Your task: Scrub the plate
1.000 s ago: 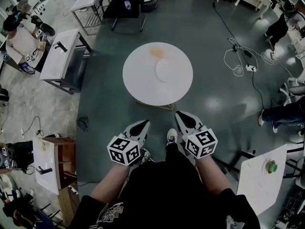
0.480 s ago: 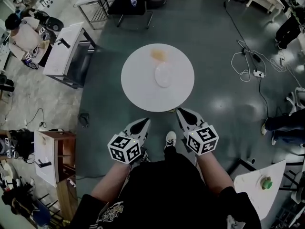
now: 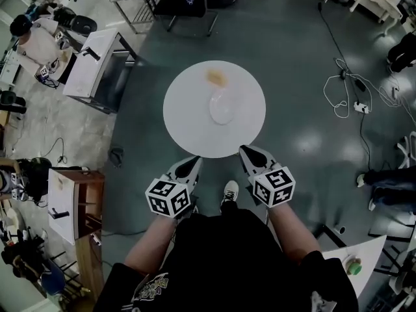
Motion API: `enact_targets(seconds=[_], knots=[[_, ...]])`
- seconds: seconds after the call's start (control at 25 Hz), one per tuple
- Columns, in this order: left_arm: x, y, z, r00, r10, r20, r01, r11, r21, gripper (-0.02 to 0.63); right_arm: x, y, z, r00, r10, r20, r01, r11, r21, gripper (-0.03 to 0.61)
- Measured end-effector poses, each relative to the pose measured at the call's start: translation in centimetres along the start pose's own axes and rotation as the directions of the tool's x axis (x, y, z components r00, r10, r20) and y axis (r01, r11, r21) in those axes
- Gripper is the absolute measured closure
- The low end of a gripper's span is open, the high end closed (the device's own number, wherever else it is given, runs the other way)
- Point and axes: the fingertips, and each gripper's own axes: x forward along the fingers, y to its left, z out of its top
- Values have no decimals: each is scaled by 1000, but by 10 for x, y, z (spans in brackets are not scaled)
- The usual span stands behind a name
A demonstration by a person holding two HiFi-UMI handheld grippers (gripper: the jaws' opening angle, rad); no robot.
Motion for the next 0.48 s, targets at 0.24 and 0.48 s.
enact_targets(seconds=[0.24,0.48], knots=[[12,4,5,999,34,8,-34,999,-23,607,6,-13,5,1000,23,-16,-23,1000,-16,557],[27,21,10,999,44,-11,-44,999,-25,607,18,-25,11,1000,-2,-15,2,1000,-7,557]])
